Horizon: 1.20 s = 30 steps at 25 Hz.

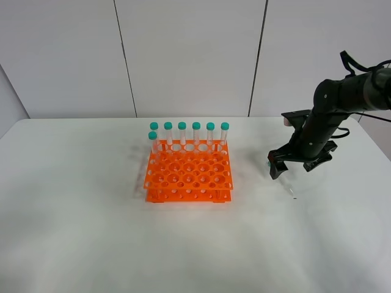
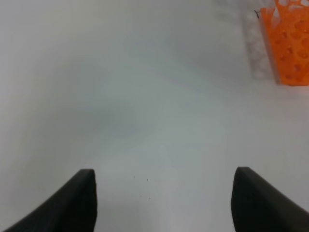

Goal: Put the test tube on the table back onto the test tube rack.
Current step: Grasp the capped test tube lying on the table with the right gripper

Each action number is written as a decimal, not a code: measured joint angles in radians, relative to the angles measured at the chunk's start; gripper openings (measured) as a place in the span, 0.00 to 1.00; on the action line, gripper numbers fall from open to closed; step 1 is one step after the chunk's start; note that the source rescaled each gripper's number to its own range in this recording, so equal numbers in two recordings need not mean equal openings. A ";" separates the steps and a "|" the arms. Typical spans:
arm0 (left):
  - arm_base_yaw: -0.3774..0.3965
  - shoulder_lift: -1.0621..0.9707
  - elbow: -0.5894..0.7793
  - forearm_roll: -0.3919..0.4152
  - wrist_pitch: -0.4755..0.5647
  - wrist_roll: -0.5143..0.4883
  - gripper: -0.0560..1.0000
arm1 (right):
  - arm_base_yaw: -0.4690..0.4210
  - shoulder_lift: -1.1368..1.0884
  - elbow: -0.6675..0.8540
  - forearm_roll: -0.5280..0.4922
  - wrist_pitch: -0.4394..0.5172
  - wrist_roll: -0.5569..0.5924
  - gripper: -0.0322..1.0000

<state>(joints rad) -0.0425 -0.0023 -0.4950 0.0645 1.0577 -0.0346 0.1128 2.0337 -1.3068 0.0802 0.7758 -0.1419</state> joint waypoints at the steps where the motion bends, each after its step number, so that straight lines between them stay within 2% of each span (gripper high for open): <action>1: 0.000 0.000 0.000 0.000 0.000 0.000 0.90 | 0.000 0.011 0.000 0.000 -0.002 0.007 1.00; 28: 0.000 0.000 0.000 0.000 0.000 0.000 0.90 | 0.000 0.092 -0.002 0.000 -0.048 0.030 1.00; 30: 0.000 0.000 0.000 0.000 0.000 0.000 0.90 | 0.000 0.092 -0.002 0.000 -0.048 0.030 0.98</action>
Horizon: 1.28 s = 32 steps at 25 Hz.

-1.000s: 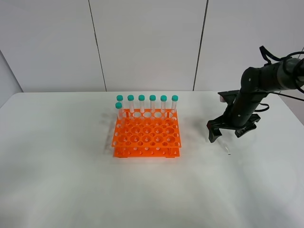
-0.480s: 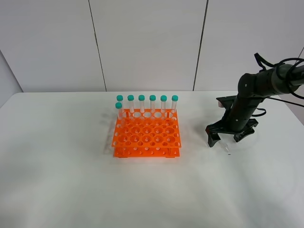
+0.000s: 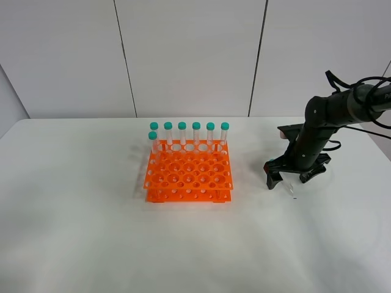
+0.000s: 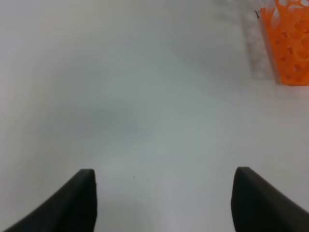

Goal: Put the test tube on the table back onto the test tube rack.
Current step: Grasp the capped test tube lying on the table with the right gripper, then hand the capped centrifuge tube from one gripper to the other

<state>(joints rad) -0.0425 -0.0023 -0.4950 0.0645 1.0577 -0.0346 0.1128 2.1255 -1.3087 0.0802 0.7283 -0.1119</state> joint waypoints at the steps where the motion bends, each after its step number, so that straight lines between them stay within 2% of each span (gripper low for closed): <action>1: 0.000 0.000 0.000 0.000 0.000 0.000 0.90 | 0.000 0.000 0.000 0.000 0.000 0.000 0.95; 6: 0.000 0.000 0.000 0.000 0.000 0.000 0.90 | 0.000 0.000 0.000 0.000 0.000 0.000 0.63; 8: 0.000 0.000 0.000 0.000 0.000 0.000 0.90 | 0.000 0.000 0.000 0.000 0.000 -0.001 0.44; 10: 0.000 0.000 0.000 0.000 0.000 0.000 0.90 | 0.000 0.000 0.000 0.000 0.000 -0.001 0.14; 11: 0.000 0.000 0.000 0.000 0.000 0.000 0.90 | 0.000 0.000 0.000 0.000 0.000 -0.004 0.03; 12: 0.000 0.000 0.000 0.000 0.000 0.000 0.90 | 0.000 0.000 0.000 0.000 0.000 -0.009 0.07; 20: 0.000 0.000 0.000 0.000 0.000 0.000 0.90 | 0.000 -0.059 0.000 -0.005 0.031 -0.074 0.06; 27: 0.000 0.000 0.000 0.000 0.000 0.000 0.90 | 0.000 -0.340 0.003 -0.007 0.169 -0.076 0.06; 32: 0.000 0.000 0.000 0.000 0.000 0.000 0.90 | 0.000 -0.588 0.096 -0.007 0.204 -0.076 0.06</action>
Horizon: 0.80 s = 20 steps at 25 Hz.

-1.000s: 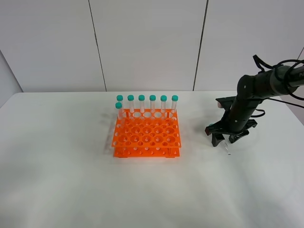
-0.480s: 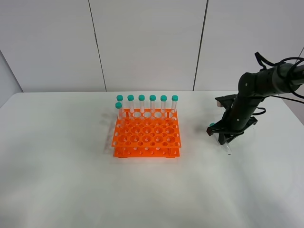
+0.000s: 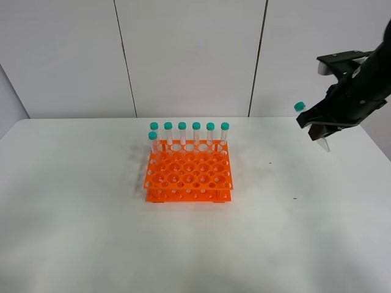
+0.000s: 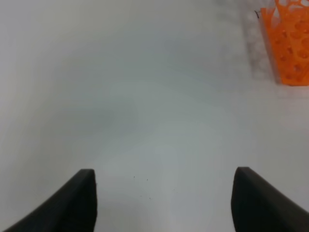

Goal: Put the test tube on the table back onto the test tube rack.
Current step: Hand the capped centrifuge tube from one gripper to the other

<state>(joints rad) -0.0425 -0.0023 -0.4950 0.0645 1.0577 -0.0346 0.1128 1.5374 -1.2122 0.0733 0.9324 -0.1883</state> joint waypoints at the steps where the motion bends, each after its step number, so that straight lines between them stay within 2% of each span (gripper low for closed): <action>1: 0.000 0.000 0.000 0.000 0.000 0.000 0.90 | 0.000 -0.042 0.034 0.000 0.008 0.000 0.06; 5: 0.000 0.000 0.000 0.000 0.000 0.000 0.90 | 0.000 -0.227 0.181 0.002 0.012 -0.033 0.06; 9: 0.000 0.000 0.000 0.000 0.000 0.000 0.90 | 0.000 -0.337 0.324 0.004 -0.080 -0.060 0.06; 12: 0.000 0.000 0.000 0.000 0.000 0.000 0.90 | 0.000 -0.339 0.379 0.057 -0.131 -0.111 0.06; 15: 0.000 0.000 0.000 0.000 0.000 0.000 0.90 | 0.000 -0.336 0.393 0.220 -0.144 -0.283 0.06; 20: 0.000 0.000 0.000 0.000 0.000 0.000 0.90 | 0.000 -0.336 0.393 0.633 -0.143 -0.651 0.06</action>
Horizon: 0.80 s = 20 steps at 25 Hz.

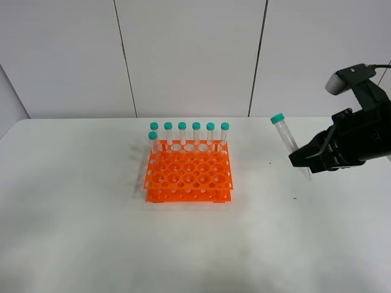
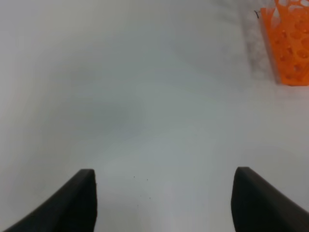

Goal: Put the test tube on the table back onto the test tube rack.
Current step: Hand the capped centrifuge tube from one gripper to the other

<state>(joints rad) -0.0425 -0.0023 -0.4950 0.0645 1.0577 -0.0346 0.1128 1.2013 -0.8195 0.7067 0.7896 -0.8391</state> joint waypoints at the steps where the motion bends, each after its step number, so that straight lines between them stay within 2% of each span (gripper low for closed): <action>1: 0.000 0.000 0.000 0.000 0.000 0.000 0.90 | 0.000 0.000 0.000 0.064 0.006 -0.048 0.06; 4: 0.000 0.000 0.000 0.000 0.000 0.000 0.90 | 0.000 0.000 0.000 0.174 0.023 -0.108 0.06; 10: 0.000 0.000 0.000 0.000 0.000 0.000 0.90 | 0.022 0.000 0.000 0.197 0.068 -0.122 0.06; 16: 0.000 0.000 0.000 0.000 0.000 0.000 0.90 | 0.200 0.008 0.000 0.195 0.016 -0.119 0.06; 20: 0.000 0.000 0.000 0.000 0.000 0.000 0.90 | 0.289 0.089 -0.045 0.193 0.002 -0.108 0.06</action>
<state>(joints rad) -0.0425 -0.0023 -0.4950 0.0645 1.0577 -0.0346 0.4014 1.2906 -0.8647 0.8998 0.7912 -0.9471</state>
